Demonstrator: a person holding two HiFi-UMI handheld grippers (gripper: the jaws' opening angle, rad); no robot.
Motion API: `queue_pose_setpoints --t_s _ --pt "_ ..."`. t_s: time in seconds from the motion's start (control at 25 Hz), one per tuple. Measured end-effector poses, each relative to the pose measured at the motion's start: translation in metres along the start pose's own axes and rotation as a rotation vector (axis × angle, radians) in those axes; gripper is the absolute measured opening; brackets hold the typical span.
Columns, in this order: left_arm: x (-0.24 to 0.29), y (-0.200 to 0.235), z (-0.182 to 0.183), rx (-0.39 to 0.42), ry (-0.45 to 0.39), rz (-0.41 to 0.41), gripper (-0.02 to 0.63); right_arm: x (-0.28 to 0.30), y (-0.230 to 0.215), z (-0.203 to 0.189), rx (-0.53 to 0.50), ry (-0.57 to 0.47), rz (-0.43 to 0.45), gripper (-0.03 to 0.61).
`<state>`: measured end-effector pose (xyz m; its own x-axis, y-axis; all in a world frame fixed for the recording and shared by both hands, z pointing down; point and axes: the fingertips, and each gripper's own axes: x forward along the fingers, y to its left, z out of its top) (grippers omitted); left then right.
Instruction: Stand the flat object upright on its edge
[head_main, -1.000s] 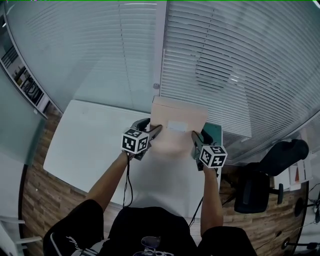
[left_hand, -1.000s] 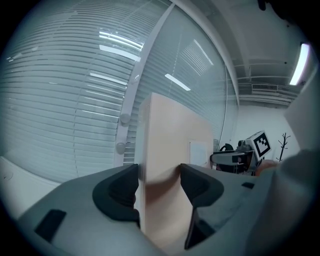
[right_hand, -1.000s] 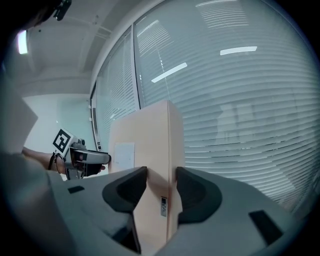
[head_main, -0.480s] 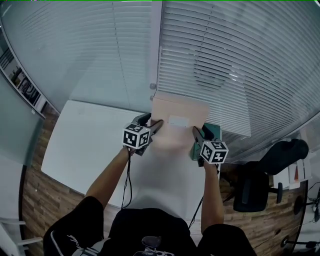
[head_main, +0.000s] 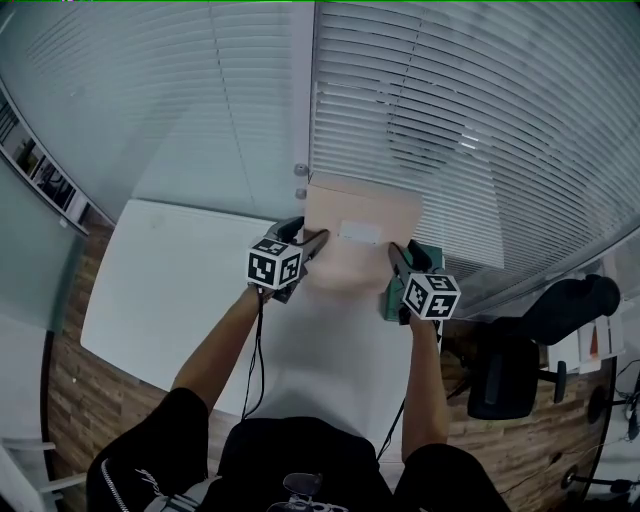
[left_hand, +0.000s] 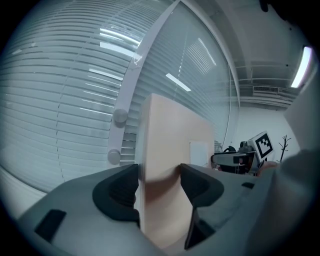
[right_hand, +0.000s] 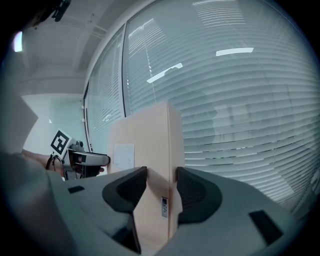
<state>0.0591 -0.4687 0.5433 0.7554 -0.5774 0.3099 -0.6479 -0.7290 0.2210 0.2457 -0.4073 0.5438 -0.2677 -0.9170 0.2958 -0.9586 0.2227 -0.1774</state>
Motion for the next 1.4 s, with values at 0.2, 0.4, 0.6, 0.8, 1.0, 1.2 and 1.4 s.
queue_pose_setpoints --t_s 0.2,0.4,0.6,0.8,1.0,1.2,1.4 --pt "0.012 0.011 0.003 -0.019 0.001 0.015 0.279 0.014 -0.005 0.005 0.007 -0.007 -0.014 0.204" --pt "0.020 0.016 0.007 -0.026 0.001 0.020 0.279 0.022 -0.010 0.011 0.013 -0.019 -0.028 0.204" --pt "0.026 0.021 0.005 -0.017 0.007 0.028 0.279 0.030 -0.014 0.010 0.015 -0.017 -0.034 0.204" --pt "0.030 0.023 0.009 0.005 -0.004 0.036 0.279 0.035 -0.017 0.011 0.018 -0.020 -0.032 0.204" --pt "0.035 0.025 0.011 0.026 -0.005 0.048 0.279 0.039 -0.019 0.011 0.019 -0.022 -0.034 0.204" --pt "0.040 0.027 0.013 0.029 -0.003 0.051 0.279 0.043 -0.023 0.014 0.016 -0.027 -0.037 0.204" --pt "0.045 0.028 0.014 0.034 -0.007 0.061 0.279 0.047 -0.027 0.015 0.015 -0.029 -0.037 0.204"
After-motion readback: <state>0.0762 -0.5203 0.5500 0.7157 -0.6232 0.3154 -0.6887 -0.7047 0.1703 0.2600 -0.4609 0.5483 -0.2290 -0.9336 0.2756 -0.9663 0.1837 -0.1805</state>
